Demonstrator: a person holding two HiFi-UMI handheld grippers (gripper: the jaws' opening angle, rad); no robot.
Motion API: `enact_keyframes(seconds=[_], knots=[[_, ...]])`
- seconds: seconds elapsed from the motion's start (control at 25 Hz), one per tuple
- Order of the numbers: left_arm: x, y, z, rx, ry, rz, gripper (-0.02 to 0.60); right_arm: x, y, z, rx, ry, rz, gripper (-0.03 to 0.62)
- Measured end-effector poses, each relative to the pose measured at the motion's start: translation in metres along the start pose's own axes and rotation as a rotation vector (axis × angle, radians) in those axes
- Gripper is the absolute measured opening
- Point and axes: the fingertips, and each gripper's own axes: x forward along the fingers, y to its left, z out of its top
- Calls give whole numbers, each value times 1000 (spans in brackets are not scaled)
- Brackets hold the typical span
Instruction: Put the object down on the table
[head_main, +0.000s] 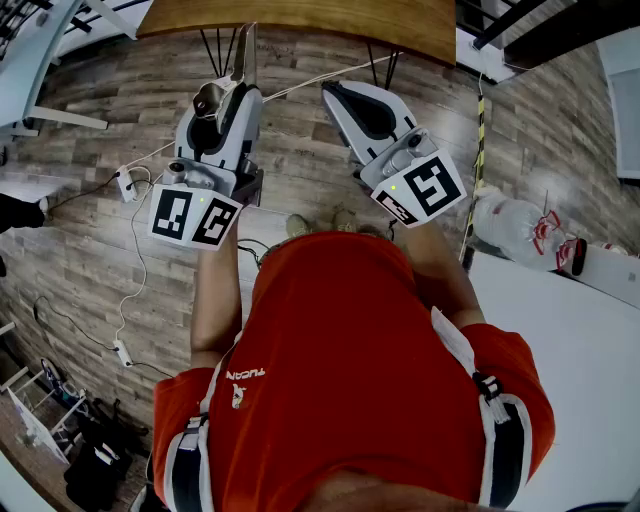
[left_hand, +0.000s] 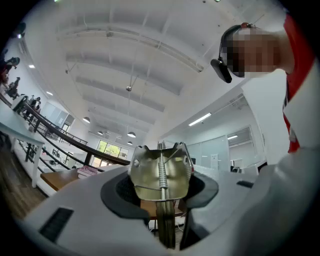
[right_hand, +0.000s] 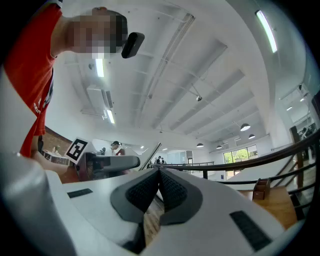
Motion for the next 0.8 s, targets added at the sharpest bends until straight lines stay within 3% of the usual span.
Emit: enact_keyframes(seconds=[0.36,0.8], knots=[[-12,36,8,-11,1,-4,183,30,9,-1,12,-29,-28,25],[-9,83,13,-28,-2,-53,183,66,5,-18,-5,11,-93,25]])
